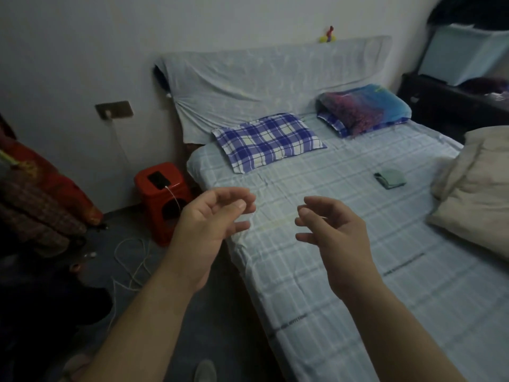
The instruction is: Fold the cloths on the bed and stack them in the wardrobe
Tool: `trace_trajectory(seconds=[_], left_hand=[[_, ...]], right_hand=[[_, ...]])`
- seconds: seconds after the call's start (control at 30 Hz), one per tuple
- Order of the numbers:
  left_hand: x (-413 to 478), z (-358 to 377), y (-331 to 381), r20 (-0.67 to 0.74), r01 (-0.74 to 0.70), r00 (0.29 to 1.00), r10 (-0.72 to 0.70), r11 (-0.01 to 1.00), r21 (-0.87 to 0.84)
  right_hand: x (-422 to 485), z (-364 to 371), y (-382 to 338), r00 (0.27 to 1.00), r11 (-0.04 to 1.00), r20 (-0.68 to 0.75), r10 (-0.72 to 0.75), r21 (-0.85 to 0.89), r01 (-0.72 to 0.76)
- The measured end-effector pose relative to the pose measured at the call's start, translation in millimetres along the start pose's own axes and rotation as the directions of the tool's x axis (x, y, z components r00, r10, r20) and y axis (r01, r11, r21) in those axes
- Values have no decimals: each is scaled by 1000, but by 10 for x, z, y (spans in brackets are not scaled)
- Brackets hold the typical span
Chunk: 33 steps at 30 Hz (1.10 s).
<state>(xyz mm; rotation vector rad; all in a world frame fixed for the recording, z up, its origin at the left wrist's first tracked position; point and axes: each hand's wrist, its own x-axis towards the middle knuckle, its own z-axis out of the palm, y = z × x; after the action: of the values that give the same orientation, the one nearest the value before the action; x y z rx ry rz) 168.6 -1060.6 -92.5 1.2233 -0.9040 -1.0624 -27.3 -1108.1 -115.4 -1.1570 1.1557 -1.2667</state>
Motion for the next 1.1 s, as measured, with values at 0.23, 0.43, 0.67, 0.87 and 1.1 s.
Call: trace_trajectory(seconds=[0.23, 0.43, 0.67, 0.87, 1.1], left_hand=[[1194, -408, 53, 135, 57, 989, -56, 998, 0], [2086, -303, 35, 258, 98, 961, -96, 995, 7], [2981, 279, -323, 357, 171, 917, -178, 984, 51], [3633, 993, -461, 403, 166, 890, -215, 974, 152], [4277, 1822, -744, 479, 190, 832, -279, 955, 227]], right_hand=[[840, 685, 6, 990, 1000, -137, -17, -24, 14], [1419, 797, 35, 960, 998, -278, -11, -55, -4], [2189, 420, 347, 907, 999, -420, 23, -28, -38], [2983, -15, 616, 857, 995, -505, 100, 69, -75], [3645, -574, 775, 773, 986, -612, 165, 114, -120]])
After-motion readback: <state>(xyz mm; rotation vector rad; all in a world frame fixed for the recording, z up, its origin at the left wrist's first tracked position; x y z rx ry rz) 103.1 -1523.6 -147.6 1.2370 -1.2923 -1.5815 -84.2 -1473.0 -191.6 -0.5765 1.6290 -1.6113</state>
